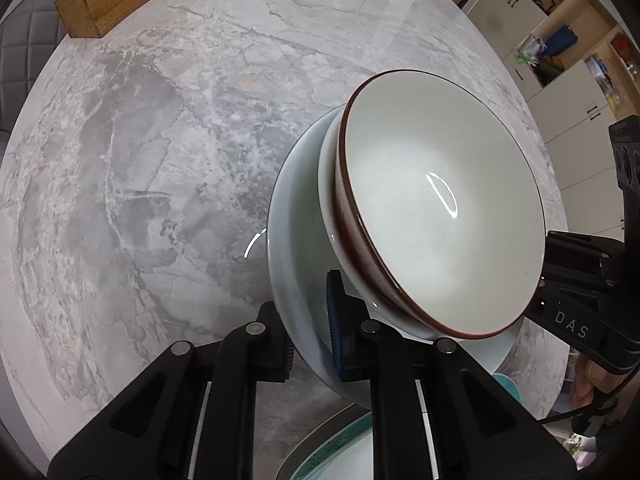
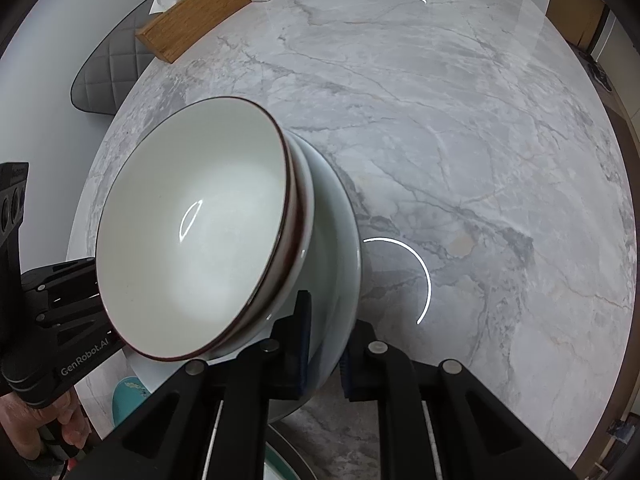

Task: Organize plates and bowls
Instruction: 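Lift the plate with bowls and lower it onto the teal floral plates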

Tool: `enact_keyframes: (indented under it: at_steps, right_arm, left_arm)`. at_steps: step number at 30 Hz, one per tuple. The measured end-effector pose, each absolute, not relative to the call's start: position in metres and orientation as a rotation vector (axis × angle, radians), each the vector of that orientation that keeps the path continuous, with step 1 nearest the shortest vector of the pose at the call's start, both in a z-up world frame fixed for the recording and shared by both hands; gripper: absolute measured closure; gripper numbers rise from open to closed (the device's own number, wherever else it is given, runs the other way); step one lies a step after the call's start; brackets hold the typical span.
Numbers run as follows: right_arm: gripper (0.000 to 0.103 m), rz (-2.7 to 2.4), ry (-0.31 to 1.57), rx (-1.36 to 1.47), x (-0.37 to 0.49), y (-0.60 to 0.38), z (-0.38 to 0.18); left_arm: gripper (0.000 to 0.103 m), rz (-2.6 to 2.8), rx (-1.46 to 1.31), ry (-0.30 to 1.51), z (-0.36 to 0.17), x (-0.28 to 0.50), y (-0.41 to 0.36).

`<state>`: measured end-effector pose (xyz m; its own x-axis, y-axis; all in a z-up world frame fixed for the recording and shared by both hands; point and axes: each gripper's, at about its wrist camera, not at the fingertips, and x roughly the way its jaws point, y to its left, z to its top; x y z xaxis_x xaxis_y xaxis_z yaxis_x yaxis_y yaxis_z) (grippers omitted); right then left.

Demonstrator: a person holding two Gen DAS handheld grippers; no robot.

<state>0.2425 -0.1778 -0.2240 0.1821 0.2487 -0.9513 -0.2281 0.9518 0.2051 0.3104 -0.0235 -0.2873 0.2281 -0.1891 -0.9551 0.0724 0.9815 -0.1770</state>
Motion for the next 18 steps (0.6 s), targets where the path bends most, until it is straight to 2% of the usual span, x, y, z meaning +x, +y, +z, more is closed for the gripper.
enact_keyframes:
  at_steps: [11, 18]
  right_arm:
    - [0.089, 0.337, 1.271, -0.009, 0.218, -0.177, -0.179]
    - [0.089, 0.334, 1.239, -0.032, 0.178, -0.175, -0.153]
  left_arm:
    - [0.090, -0.221, -0.091, 1.265, -0.234, 0.271, -0.016]
    - [0.090, -0.249, -0.084, 1.237, -0.207, 0.220, -0.011]
